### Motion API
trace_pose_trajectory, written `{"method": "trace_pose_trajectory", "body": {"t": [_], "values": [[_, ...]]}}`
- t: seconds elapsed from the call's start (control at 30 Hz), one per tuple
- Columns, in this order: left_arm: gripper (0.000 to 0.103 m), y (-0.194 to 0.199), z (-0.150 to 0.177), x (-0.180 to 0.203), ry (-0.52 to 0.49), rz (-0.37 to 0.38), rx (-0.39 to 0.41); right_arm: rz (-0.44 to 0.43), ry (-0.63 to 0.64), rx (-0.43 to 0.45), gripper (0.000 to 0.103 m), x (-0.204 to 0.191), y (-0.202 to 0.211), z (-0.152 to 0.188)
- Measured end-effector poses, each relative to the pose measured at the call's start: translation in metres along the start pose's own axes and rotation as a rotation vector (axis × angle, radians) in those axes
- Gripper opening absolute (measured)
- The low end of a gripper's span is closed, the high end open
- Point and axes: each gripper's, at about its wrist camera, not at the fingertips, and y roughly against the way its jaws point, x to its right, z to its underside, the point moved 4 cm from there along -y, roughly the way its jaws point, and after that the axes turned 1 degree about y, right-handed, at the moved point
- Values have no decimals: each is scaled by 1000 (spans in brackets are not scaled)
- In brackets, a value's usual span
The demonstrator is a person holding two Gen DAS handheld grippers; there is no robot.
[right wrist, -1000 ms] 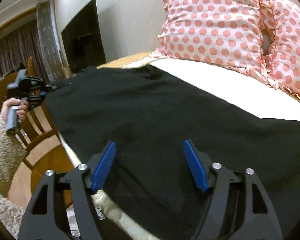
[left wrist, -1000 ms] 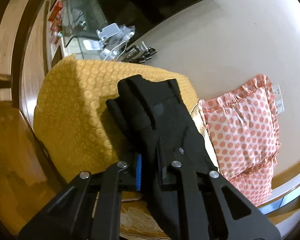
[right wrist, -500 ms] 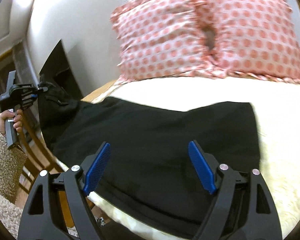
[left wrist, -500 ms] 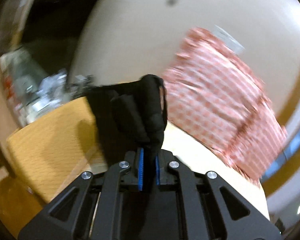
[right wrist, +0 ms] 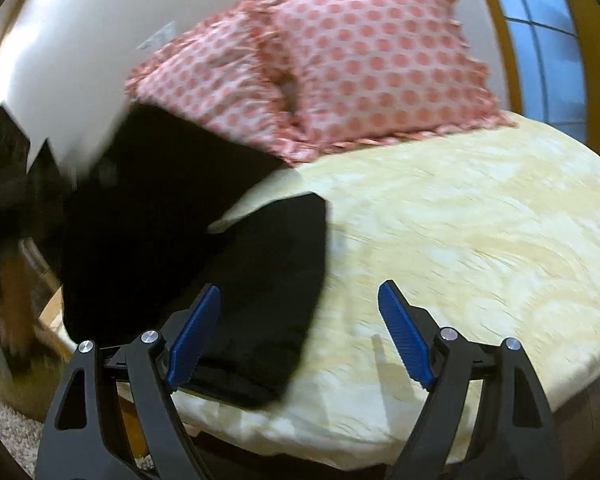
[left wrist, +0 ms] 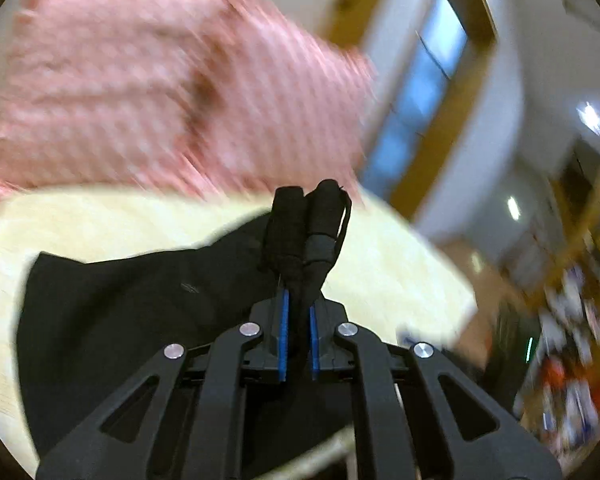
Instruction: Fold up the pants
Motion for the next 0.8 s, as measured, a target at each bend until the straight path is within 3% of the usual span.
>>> {"method": "trace_pose_trajectory", "body": {"t": [0.03, 0.13, 0.27, 0.37, 0.47, 0.6, 0.73, 0.8], "values": [[7, -22, 22, 9, -31, 15, -81, 13, -14, -3, 83, 6, 1, 2], [7, -45, 48, 15, -25, 49, -161, 35, -28, -13, 83, 16, 0, 4], [7, -24, 11, 2, 50, 59, -42, 42, -22, -7, 83, 16, -1, 2], [7, -12, 3, 20, -4, 65, 14, 56, -18, 4, 83, 16, 0, 3], [7, -26, 36, 41, -103, 92, -68, 88, -27, 3, 83, 22, 0, 5], [8, -61, 83, 38, -105, 99, -202, 141, -52, 2, 83, 32, 1, 5], [10, -57, 79, 31, -68, 138, -166, 193, -32, 41, 83, 34, 10, -4], [17, -47, 77, 30, -73, 165, -165, 227, -6, 87, 83, 32, 19, -15]]}}
